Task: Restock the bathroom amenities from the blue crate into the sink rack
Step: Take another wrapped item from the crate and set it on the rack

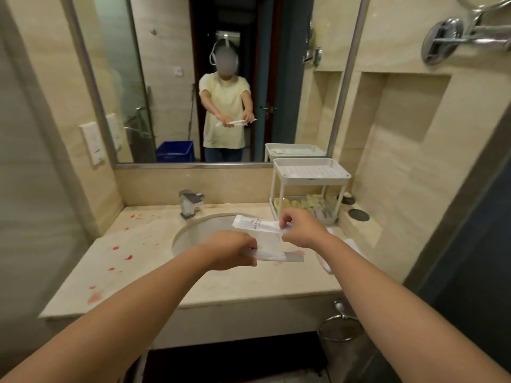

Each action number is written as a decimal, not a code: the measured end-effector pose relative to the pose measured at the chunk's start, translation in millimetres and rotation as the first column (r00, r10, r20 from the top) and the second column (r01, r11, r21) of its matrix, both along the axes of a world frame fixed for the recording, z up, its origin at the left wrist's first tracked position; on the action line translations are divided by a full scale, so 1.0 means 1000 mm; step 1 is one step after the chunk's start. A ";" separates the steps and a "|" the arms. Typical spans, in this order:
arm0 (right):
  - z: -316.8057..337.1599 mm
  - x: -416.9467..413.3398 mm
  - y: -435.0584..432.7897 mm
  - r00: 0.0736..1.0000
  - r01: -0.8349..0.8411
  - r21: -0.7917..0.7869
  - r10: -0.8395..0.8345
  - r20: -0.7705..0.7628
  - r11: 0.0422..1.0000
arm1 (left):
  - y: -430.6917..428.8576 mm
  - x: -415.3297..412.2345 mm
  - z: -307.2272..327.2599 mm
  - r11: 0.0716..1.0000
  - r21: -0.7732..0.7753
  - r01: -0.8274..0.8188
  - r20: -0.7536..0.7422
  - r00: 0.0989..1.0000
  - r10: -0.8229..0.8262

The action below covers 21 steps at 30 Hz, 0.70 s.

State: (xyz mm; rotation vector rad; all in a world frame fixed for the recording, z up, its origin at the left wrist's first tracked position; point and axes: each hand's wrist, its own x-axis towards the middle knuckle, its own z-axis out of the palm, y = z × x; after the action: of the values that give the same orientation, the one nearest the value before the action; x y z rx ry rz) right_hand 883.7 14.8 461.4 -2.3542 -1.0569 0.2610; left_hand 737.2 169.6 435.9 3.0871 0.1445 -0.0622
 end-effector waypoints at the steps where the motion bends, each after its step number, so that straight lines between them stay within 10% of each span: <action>1: 0.003 0.010 0.005 1.000 0.014 -0.001 -0.014 0.010 1.000 | 0.007 0.012 0.005 1.000 0.004 0.022 0.021 1.000 -0.023; 21: 0.007 0.192 0.051 0.982 0.189 0.009 -0.189 0.018 0.982 | 0.079 0.217 0.027 0.981 -0.014 0.195 0.059 0.979 -0.194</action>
State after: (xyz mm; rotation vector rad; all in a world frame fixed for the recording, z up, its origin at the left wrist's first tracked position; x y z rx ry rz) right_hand 1075.2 65.8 468.6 -2.4345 -0.8328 0.1645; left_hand 954.5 248.7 462.7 3.0685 -0.1602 0.0168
